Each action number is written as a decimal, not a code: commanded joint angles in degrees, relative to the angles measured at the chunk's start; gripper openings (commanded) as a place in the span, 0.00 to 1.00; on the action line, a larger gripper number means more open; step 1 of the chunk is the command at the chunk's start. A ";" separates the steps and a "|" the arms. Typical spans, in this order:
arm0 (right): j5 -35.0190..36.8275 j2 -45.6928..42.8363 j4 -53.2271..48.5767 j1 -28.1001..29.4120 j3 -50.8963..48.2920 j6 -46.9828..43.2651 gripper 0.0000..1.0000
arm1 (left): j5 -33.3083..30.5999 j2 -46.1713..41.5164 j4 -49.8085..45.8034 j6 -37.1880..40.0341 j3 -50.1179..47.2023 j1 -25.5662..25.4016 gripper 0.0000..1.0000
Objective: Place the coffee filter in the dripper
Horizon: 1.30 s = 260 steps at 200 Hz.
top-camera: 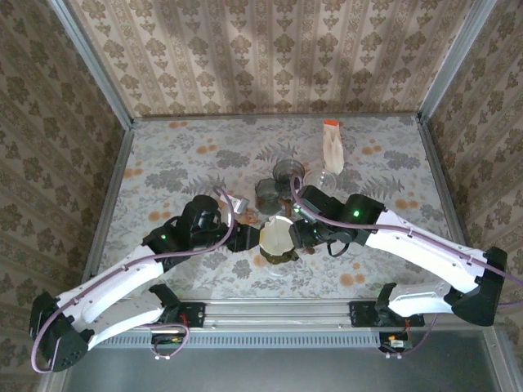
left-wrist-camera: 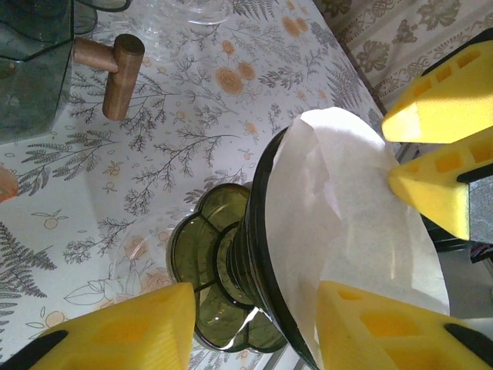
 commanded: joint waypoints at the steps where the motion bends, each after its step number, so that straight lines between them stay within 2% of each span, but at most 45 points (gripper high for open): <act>1: 0.30 -0.87 -0.02 0.34 -0.34 -0.16 0.51 | -0.26 -1.54 -0.27 -0.42 -0.50 0.61 0.49; 28: 0.30 -0.86 0.16 0.37 -0.38 -0.07 0.51 | -0.24 -3.99 0.98 -0.60 -0.64 1.51 0.56; 67: 0.34 -0.82 0.07 0.37 -0.69 -0.07 0.51 | 2.24 -2.41 5.60 -0.78 -0.28 2.90 0.73; 110: 0.47 -0.73 0.16 0.37 -0.78 0.02 0.51 | 4.05 3.83 7.94 0.94 2.75 2.83 0.78; 125: 0.40 -0.82 0.25 0.37 -0.87 0.18 0.51 | 3.49 4.96 6.92 1.59 3.34 2.82 0.74; 157: 0.44 -0.89 0.33 0.37 -1.04 0.33 0.51 | 2.86 5.73 6.86 1.34 3.16 3.04 0.51; 188: 0.73 -0.83 0.08 0.37 -1.28 0.15 0.50 | 2.77 5.81 6.82 0.66 2.72 2.97 0.38; 229: 0.82 -0.59 0.25 0.37 -1.57 0.18 0.49 | 2.82 5.31 6.34 0.06 1.92 2.93 0.34; 260: 0.82 -0.62 0.44 0.37 -1.27 0.19 0.49 | 2.64 4.81 6.07 -0.14 1.88 2.90 0.37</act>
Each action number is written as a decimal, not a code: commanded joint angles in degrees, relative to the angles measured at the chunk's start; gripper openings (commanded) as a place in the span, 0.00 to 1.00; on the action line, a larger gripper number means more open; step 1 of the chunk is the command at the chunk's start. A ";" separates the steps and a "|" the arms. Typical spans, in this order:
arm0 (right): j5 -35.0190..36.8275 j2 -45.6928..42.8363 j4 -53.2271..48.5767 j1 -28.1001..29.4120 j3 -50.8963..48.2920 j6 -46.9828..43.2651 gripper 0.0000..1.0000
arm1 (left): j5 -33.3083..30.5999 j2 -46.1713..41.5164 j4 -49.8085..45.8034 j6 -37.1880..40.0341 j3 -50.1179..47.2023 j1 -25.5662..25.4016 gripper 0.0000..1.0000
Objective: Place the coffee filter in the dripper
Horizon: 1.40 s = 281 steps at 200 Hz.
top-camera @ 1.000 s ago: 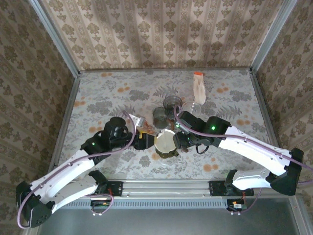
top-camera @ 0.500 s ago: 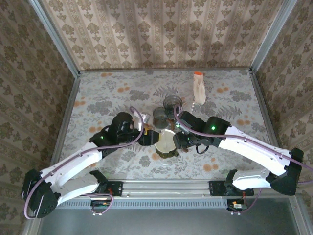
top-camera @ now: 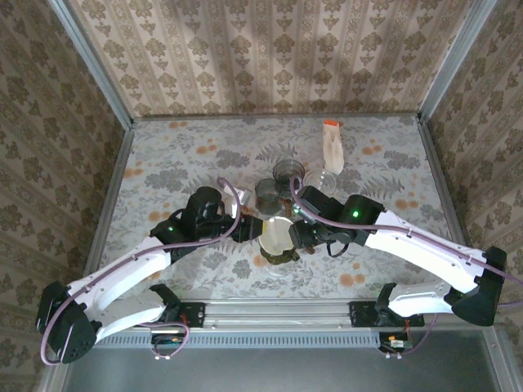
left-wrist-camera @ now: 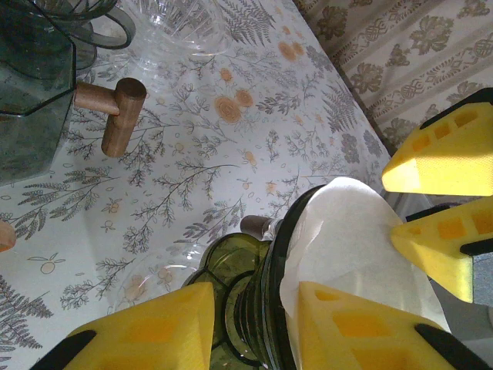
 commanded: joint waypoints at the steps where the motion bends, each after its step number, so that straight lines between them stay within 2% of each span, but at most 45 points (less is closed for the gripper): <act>1: 0.80 -0.62 -0.22 0.37 -0.61 0.13 0.49 | 0.26 -1.05 0.04 -0.48 0.46 0.28 0.37; 34: 1.29 -0.82 -0.18 0.37 0.11 0.13 0.59 | 0.26 -1.29 0.24 -0.58 0.55 0.29 0.48; 58: 1.83 -1.16 -0.10 0.37 0.38 0.26 0.66 | 0.26 -1.36 0.43 -0.66 0.55 0.36 0.49; 88: 2.40 -2.15 0.26 0.37 1.06 0.10 0.70 | 0.35 -1.47 0.69 -0.88 0.55 0.29 0.51; 175: 5.20 -7.48 3.17 0.37 0.88 -0.55 0.73 | 0.35 -2.49 0.79 -1.37 1.40 0.28 0.57; 229: 8.05 -11.46 5.55 0.37 -0.97 -0.88 0.73 | -2.19 -6.87 -1.89 -0.67 4.96 0.29 0.63; 247: 11.33 -13.06 5.72 0.37 -2.38 0.03 0.74 | -3.89 -8.30 -3.72 -0.19 5.66 0.28 0.66; 281: 14.99 -17.93 10.46 0.28 -9.43 1.18 0.74 | -11.92 -14.42 -5.86 -0.06 2.93 0.74 0.76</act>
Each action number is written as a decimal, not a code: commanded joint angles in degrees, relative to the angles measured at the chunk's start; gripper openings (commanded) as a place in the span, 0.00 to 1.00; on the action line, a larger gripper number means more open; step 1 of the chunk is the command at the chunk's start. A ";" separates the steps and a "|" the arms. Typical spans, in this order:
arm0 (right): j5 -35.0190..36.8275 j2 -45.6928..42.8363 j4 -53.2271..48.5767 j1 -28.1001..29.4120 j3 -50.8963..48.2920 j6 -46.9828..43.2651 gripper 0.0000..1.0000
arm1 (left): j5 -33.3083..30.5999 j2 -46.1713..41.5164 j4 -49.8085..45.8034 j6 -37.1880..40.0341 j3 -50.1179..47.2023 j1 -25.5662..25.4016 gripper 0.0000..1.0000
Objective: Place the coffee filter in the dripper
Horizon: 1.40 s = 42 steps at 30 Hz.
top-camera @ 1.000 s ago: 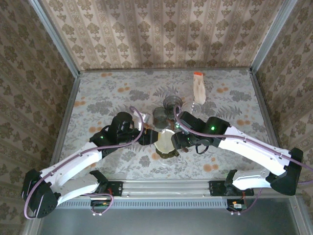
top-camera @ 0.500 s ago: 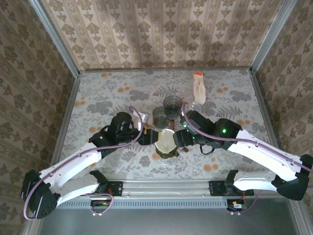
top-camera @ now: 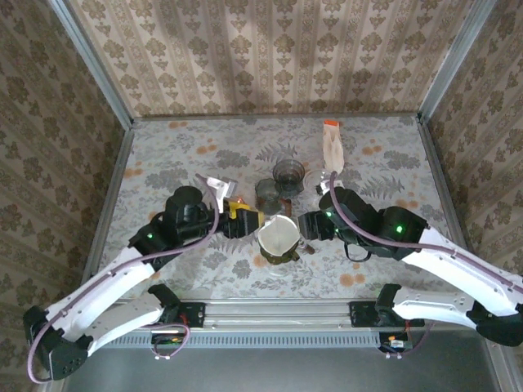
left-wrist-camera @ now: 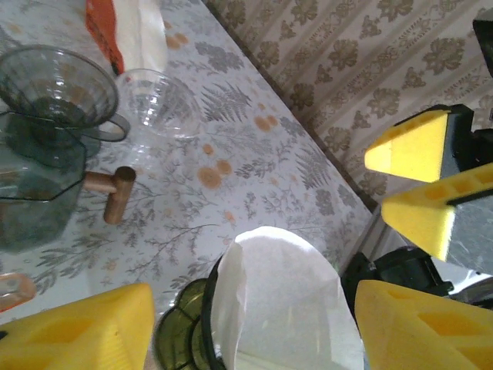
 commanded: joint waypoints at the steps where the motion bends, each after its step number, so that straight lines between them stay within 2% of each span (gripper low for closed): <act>1: 4.98 -3.86 4.16 0.28 -5.54 0.70 0.74 | -6.91 -4.39 -2.95 0.51 -1.05 0.86 0.76; 5: -0.18 -6.23 5.72 -1.42 -10.54 0.54 0.74 | -7.45 -5.67 -5.28 -2.15 -3.96 4.12 0.76; 9: -4.75 -6.96 6.17 -3.47 -13.76 1.82 0.74 | -2.87 -4.66 -3.83 -7.02 -9.39 11.68 0.77; 12: -5.98 -8.38 7.78 -3.80 -15.86 2.30 0.74 | -3.53 -3.12 -3.99 -7.72 -11.13 15.92 0.76; 14: -6.01 -9.15 7.94 -4.02 -16.57 2.52 0.74 | -3.07 -1.39 -2.66 -7.63 -11.29 17.76 0.72; 20: -6.07 -11.16 7.65 -4.12 -18.11 2.91 0.73 | -3.36 5.37 0.42 -7.40 -8.96 15.22 0.69; 24: -6.20 -12.98 8.41 -4.18 -19.80 3.27 0.73 | -7.23 9.00 4.61 -7.25 -6.71 12.45 0.68; 28: -6.68 -13.78 8.99 -4.29 -20.68 3.15 0.74 | -8.30 18.32 9.01 -4.40 -0.70 12.58 0.63; 33: -6.69 -14.81 8.45 -4.29 -20.27 2.10 0.74 | -11.96 29.87 1.55 3.46 9.86 12.56 0.53; 38: -6.33 -17.15 8.02 -4.36 -20.66 1.78 0.74 | -12.25 34.69 -6.05 11.36 14.68 12.20 0.56; 42: -6.26 -18.27 8.48 -4.56 -21.69 1.94 0.73 | -15.83 37.13 -11.20 16.44 16.83 10.16 0.59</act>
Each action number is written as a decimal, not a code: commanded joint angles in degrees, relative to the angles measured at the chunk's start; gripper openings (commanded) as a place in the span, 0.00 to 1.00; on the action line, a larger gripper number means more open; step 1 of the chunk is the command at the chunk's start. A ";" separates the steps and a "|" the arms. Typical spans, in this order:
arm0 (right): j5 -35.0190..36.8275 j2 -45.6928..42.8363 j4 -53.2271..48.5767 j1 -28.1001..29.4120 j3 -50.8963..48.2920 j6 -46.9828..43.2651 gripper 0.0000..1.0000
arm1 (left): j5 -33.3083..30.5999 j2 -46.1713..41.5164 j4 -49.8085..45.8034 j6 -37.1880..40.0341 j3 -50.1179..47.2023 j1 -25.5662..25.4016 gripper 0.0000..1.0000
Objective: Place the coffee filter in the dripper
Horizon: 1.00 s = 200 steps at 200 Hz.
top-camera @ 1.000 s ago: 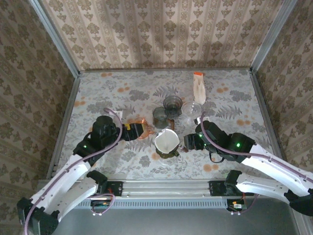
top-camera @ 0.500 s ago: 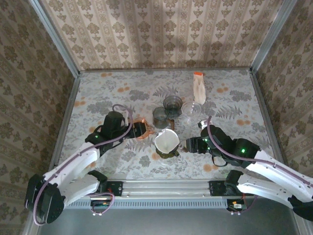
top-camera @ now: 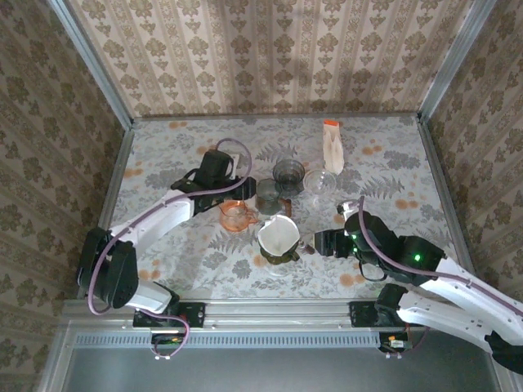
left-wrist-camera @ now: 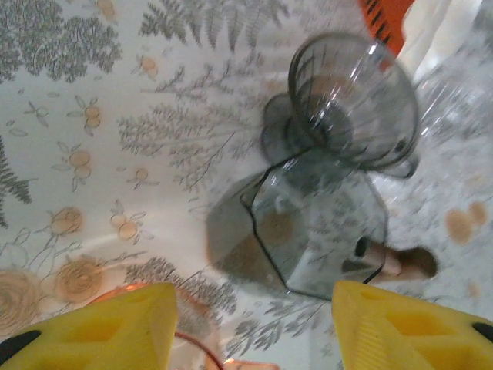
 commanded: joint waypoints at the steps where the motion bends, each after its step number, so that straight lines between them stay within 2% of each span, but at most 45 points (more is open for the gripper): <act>1: 0.01 -1.13 0.81 -0.46 -1.56 -0.43 0.73 | -4.35 1.81 -7.61 8.05 2.50 -1.95 0.60; 27: -0.27 -1.29 0.95 -0.73 -1.84 -0.43 0.73 | -6.83 3.47 -8.94 10.41 3.63 -3.04 0.66; 66: -0.29 -2.19 0.76 -0.82 -1.84 -0.43 0.73 | -8.63 7.20 -11.01 12.06 6.04 -4.23 0.67; 129: -0.37 -3.45 0.79 -1.00 -2.62 -0.26 0.73 | -11.97 8.35 -13.91 10.72 5.31 -4.32 0.57; 200: -0.63 -3.66 1.89 -1.08 -3.33 -0.43 0.73 | -15.53 5.24 -18.20 9.65 1.56 -4.28 0.55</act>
